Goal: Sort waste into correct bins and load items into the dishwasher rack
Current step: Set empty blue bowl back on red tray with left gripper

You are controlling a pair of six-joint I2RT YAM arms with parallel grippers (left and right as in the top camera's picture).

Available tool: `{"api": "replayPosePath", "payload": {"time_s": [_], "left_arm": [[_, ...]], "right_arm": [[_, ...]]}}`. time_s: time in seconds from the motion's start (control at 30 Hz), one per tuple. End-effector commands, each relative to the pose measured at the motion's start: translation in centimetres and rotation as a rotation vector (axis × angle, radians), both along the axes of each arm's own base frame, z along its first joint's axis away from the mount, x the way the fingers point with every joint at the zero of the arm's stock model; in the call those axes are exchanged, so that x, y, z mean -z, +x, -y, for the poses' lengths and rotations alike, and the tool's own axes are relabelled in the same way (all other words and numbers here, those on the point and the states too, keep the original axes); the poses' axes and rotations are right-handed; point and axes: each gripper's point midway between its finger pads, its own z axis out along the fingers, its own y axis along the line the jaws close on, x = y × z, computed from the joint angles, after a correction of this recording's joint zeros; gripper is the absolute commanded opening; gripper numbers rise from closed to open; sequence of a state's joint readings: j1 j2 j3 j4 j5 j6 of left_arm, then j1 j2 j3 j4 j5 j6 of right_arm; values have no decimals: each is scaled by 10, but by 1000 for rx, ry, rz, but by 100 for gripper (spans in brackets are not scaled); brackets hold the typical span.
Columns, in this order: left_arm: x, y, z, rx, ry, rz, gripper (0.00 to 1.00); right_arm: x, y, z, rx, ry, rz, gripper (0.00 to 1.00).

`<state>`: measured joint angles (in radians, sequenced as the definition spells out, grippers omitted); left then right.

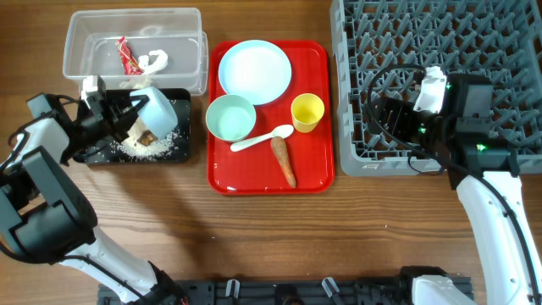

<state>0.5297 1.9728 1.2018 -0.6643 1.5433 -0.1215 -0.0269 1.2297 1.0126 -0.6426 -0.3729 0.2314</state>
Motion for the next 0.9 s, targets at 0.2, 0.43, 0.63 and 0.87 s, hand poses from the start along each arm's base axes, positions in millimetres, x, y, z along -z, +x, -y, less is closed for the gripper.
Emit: {"api": "replayPosePath", "payload": {"time_s": [0.2,0.43,0.63,0.87], "left_arm": [[-81,-18,71,10,720,206,4],[-14,-87,191,313,1432,219,4],[98,-110,226,583,1552,-6,4],[146,-126,223,683,1599,-135,8]], "right_arm": [[-7,5,-1,2,-1,16,100],[-7,6,-1,2,-1,21,100],[-7,6,-1,1,-2,20,100],[-7,6,-1,1,-3,20,100]]}}
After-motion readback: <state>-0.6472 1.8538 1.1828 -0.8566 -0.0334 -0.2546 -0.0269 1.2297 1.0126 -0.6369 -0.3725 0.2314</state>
